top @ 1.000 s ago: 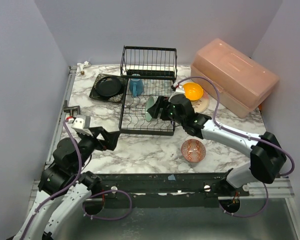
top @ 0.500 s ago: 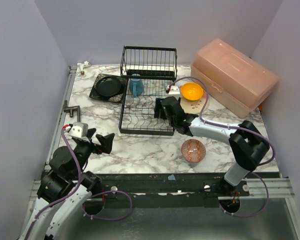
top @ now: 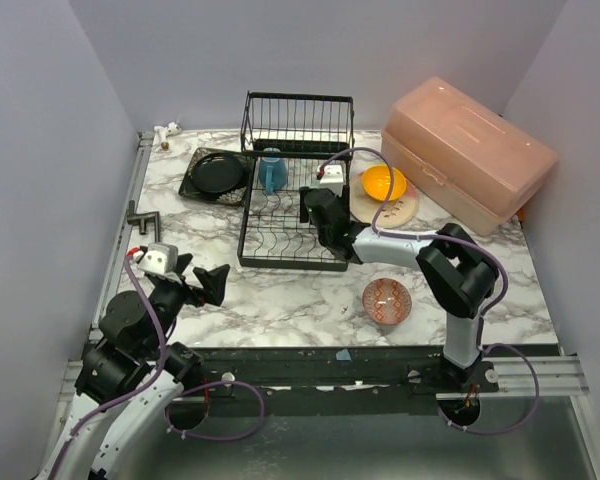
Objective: Load the mixed dishes into the dish rack
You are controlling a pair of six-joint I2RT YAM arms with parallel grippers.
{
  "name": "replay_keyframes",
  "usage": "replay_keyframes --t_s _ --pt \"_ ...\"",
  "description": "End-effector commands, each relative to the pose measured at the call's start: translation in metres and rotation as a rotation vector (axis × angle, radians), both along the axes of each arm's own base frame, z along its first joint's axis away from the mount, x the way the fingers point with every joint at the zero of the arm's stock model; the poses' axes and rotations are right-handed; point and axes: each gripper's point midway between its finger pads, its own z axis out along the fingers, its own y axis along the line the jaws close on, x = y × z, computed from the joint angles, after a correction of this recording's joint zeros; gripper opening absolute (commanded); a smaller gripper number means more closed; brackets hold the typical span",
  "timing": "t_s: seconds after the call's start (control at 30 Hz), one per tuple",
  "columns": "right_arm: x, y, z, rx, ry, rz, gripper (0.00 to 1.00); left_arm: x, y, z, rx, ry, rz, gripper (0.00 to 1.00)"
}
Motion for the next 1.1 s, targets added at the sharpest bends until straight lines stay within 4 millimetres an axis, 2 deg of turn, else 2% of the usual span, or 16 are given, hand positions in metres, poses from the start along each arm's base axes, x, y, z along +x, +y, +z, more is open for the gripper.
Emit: replay_keyframes --t_s 0.0,0.13,0.27,0.53,0.7,0.8,0.97,1.07 --pt "0.022 -0.002 0.020 -0.021 -0.111 -0.080 0.00 0.005 -0.003 -0.002 0.017 0.003 -0.007 0.99" --pt "0.027 -0.003 0.012 -0.053 -0.111 -0.087 0.00 0.008 -0.005 -0.005 0.029 0.017 -0.007 0.98" --pt "0.027 0.008 0.002 -0.054 -0.086 -0.018 0.01 0.009 -0.007 -0.006 0.033 0.024 -0.017 0.99" --pt "0.028 0.005 -0.013 -0.035 -0.051 -0.016 0.45 0.011 -0.004 -0.007 0.036 0.030 0.003 0.99" --pt "0.024 0.001 -0.010 -0.043 -0.047 0.000 0.66 0.011 -0.003 -0.007 0.034 0.030 0.008 0.99" --pt "0.020 0.000 -0.007 -0.050 -0.045 0.016 0.73 0.012 -0.004 -0.009 0.038 0.039 0.005 0.99" --pt "0.016 -0.005 -0.009 -0.077 -0.036 0.022 0.91 0.014 -0.006 -0.011 0.043 0.050 0.002 0.99" --pt "0.011 -0.004 -0.006 -0.070 -0.032 0.051 0.95 0.014 -0.006 -0.011 0.045 0.053 0.002 0.98"
